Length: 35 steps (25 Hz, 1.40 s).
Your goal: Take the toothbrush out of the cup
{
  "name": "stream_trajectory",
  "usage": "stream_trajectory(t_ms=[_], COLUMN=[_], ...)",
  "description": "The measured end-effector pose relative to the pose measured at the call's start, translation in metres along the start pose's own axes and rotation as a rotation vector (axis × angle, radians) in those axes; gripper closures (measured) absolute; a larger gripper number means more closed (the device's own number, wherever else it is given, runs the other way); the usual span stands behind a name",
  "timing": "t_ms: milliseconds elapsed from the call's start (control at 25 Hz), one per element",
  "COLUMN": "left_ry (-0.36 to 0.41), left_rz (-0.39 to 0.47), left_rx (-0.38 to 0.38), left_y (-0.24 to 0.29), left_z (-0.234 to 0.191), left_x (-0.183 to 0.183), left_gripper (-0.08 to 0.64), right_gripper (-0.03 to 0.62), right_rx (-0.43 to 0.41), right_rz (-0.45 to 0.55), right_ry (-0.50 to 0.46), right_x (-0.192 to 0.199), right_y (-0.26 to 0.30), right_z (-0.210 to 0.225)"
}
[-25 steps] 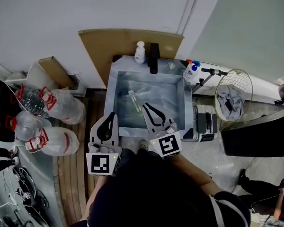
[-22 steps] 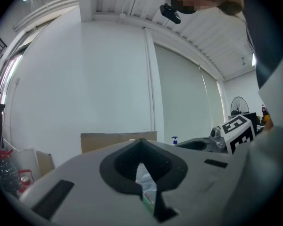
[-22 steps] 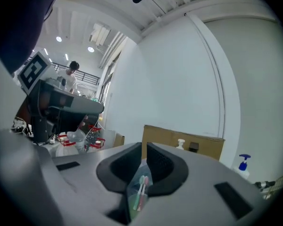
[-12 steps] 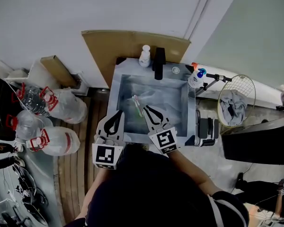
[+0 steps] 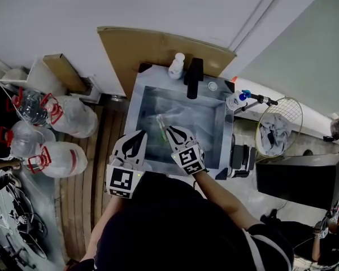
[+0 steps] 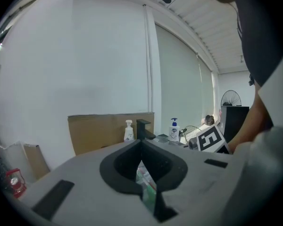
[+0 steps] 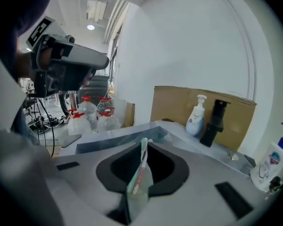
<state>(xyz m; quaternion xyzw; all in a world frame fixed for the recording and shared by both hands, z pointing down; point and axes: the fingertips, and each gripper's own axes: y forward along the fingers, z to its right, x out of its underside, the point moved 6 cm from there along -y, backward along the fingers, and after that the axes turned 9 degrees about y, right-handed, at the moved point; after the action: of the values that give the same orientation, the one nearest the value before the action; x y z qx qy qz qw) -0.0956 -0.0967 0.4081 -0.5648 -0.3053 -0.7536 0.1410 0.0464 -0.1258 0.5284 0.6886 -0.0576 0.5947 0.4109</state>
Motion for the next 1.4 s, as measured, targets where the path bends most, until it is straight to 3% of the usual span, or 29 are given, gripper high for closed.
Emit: stream_trajectory(t_ms=[280, 720, 1120, 1400], left_ry=[-0.037, -0.089, -0.102, -0.104], left_rz=[-0.053, -0.097, -0.118, -0.104], left_rx=[-0.011, -0.065, -0.068, -0.064], left_y=[0.012, 0.014, 0.009, 0.005], left_z=[-0.018, -0.042, -0.045, -0.042], left_x=[0.014, 0.027, 0.034, 0.032], left_gripper=[0.537, 0.537, 0.537, 0.537], right_gripper=[0.560, 0.551, 0.551, 0.552], right_rx=[-0.081, -0.130, -0.136, -0.111], right_rz=[-0.136, -0.253, -0.297, -0.227], right_ry=[0.025, 0.121, 0.208, 0.220], right_x=[0.024, 0.045, 0.050, 0.033], right_y=[0.038, 0.074, 0.083, 0.068], right_z=[0.010, 0.019, 0.026, 0.027])
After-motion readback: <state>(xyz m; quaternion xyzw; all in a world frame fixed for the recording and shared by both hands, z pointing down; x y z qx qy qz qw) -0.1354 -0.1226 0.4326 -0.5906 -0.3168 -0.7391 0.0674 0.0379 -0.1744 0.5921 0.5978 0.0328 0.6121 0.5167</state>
